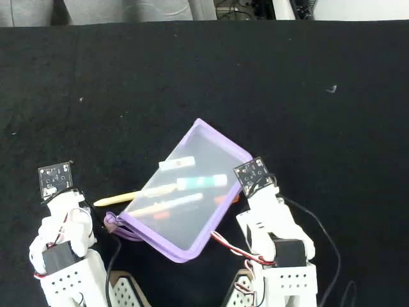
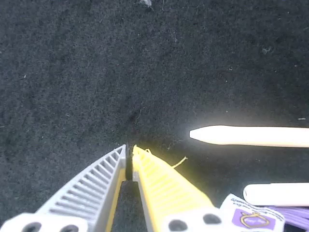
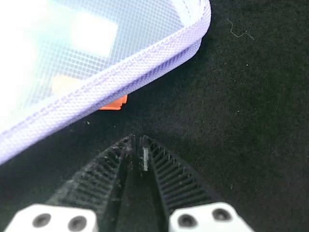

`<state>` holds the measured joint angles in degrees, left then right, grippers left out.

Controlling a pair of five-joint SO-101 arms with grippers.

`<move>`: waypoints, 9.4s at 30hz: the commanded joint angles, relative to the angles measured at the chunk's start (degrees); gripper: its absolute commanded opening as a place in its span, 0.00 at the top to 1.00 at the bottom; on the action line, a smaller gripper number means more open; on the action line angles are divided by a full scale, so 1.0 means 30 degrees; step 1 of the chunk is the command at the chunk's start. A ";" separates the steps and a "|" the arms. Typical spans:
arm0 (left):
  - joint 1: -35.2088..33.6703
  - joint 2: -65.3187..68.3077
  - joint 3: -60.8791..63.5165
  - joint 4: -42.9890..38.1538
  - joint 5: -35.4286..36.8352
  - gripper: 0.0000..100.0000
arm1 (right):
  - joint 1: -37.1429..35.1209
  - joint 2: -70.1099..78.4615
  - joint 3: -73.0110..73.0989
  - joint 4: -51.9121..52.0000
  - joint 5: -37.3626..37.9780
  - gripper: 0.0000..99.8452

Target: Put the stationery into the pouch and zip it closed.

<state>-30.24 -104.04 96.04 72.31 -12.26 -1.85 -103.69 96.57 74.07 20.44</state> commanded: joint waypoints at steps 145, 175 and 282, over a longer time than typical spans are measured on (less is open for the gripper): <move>-0.0190 -0.0029 0.0454 0.0147 0.0029 0.97 | -1.6674 1.9473 -1.2147 -0.4952 0.5216 0.74; -0.0190 -0.0029 0.0454 0.0147 0.0029 0.97 | -1.3509 3.5004 -3.1546 -0.3282 -1.9253 0.73; -0.0190 -0.0029 0.0454 0.0147 0.0029 0.97 | -1.2366 4.6286 -5.4374 0.9055 -0.6476 0.99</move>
<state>-30.51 -104.04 96.04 72.31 -12.18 -40.88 46.46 -69.58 99.47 -4.44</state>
